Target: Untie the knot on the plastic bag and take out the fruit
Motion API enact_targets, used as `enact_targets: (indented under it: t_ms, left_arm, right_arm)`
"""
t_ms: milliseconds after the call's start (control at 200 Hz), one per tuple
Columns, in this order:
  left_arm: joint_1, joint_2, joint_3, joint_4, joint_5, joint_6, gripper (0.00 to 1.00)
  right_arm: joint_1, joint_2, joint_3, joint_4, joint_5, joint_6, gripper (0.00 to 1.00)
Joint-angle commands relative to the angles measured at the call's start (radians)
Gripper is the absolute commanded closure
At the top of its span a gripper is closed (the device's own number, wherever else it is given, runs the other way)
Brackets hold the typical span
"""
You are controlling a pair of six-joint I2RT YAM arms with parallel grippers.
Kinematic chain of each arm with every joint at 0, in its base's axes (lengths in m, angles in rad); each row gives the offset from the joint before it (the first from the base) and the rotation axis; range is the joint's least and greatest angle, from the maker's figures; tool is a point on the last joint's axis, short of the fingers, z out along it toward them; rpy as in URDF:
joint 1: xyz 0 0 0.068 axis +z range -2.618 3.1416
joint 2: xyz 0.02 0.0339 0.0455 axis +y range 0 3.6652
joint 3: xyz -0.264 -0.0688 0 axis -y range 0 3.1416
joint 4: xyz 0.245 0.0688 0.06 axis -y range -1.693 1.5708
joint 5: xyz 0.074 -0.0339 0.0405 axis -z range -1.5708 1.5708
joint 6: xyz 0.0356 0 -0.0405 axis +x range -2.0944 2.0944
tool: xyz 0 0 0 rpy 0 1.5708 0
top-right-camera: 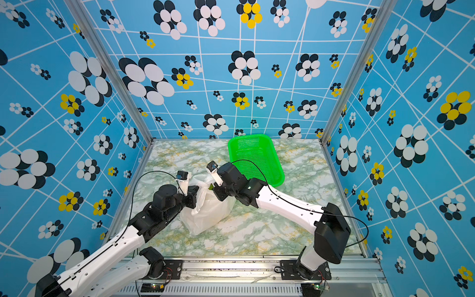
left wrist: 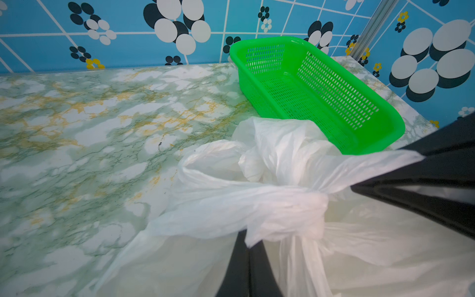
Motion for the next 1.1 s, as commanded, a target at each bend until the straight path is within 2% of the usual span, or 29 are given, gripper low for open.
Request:
enact_targets:
  t_ms: [0,140,290,565,600,650,730,770,845,950,1024,1094]
  left_arm:
    - [-0.006,-0.056,0.032,-0.063,-0.072,-0.003,1.00]
    - [-0.002,-0.159,0.008,-0.099,-0.127,-0.025,1.00]
    - [0.007,-0.269,-0.008,-0.149,-0.197,-0.042,1.00]
    - [0.028,-0.357,-0.017,-0.187,-0.225,-0.055,1.00]
    - [0.029,-0.363,-0.016,-0.189,-0.224,-0.054,1.00]
    - [0.030,-0.367,-0.016,-0.186,-0.218,-0.053,1.00]
    - [0.030,-0.360,-0.010,-0.177,-0.181,-0.049,1.00]
    - [0.030,-0.354,-0.012,-0.163,-0.147,-0.040,0.92]
    - [0.031,-0.345,-0.021,-0.128,-0.088,-0.028,0.72]
    - [0.029,-0.340,-0.037,-0.088,-0.047,-0.018,0.44]
    - [0.027,-0.343,-0.044,-0.076,-0.032,-0.013,0.33]
    - [0.025,-0.344,-0.047,-0.066,-0.013,-0.008,0.28]
  right_arm:
    - [-0.008,-0.058,-0.029,0.028,0.175,0.059,1.00]
    - [-0.057,-0.126,-0.107,0.068,0.275,0.145,1.00]
    - [-0.125,-0.222,-0.233,0.134,0.292,0.267,1.00]
    - [-0.130,-0.349,-0.419,0.234,0.317,0.407,1.00]
    - [-0.130,-0.366,-0.442,0.251,0.309,0.419,0.92]
    - [-0.130,-0.386,-0.470,0.292,0.266,0.404,0.70]
    - [-0.121,-0.411,-0.488,0.342,0.181,0.318,0.43]
    - [-0.113,-0.421,-0.482,0.340,0.159,0.262,0.33]
    - [-0.094,-0.433,-0.461,0.322,0.110,0.138,0.21]
    - [-0.080,-0.441,-0.425,0.284,0.022,-0.007,0.13]
    - [-0.069,-0.438,-0.395,0.254,-0.032,-0.082,0.10]
    - [-0.060,-0.425,-0.368,0.231,-0.057,-0.133,0.08]
